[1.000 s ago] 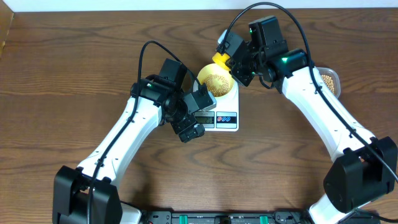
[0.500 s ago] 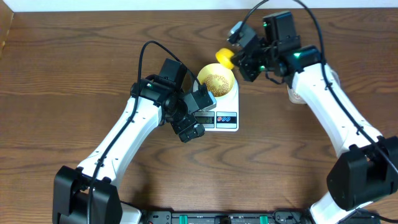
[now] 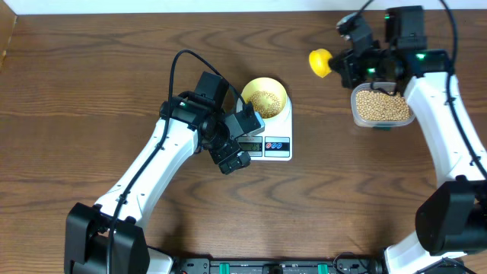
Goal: Scoop item into bowl and weigh 50g on scale
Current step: 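Return the empty scoop right to the soybean tub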
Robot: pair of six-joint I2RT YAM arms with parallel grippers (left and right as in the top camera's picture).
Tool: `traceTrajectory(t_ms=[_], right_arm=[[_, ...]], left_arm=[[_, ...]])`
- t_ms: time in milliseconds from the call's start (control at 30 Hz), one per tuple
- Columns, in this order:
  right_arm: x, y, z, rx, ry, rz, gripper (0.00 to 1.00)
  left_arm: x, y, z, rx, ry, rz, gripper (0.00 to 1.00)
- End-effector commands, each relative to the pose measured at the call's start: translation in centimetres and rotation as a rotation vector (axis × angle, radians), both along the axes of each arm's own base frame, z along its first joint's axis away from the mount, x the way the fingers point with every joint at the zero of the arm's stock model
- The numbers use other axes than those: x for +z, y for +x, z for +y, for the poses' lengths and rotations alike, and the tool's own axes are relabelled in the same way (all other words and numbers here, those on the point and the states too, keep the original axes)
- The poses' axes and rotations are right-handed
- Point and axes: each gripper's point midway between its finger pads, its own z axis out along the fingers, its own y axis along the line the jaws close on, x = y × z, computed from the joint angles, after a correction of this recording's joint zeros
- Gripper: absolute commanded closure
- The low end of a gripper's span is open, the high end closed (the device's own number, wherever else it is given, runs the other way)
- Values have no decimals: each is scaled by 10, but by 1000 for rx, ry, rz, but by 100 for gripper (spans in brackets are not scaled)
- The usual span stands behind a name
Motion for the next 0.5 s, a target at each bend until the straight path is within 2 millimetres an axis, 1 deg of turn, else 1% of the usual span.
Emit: traceTrajectory(t_ms=[0,100,167,233,333,400,467], right_arm=[[30,-2,-9,-1,115,-23,99],[28,0,-38,-127,164,49,99],[23,-2,-60,-228,193,114,99],[18,-7,-79,-302,205,174,99],[11,-19,-98,-358,213,242,99],[6,-25,-110,-398,196,274,99],[-5,-30,-128,-469,121,305,99]], left_arm=[[-2,-1,0,-4,-4,11,2],[-2,-1,0,-4,-4,11,2],[-2,-1,0,-4,-4,11,2],[-2,-1,0,-5,-4,11,2],[-2,-1,0,-4,-4,11,2],[-2,-1,0,-5,-4,11,2],[-2,-1,0,-5,-4,11,2]])
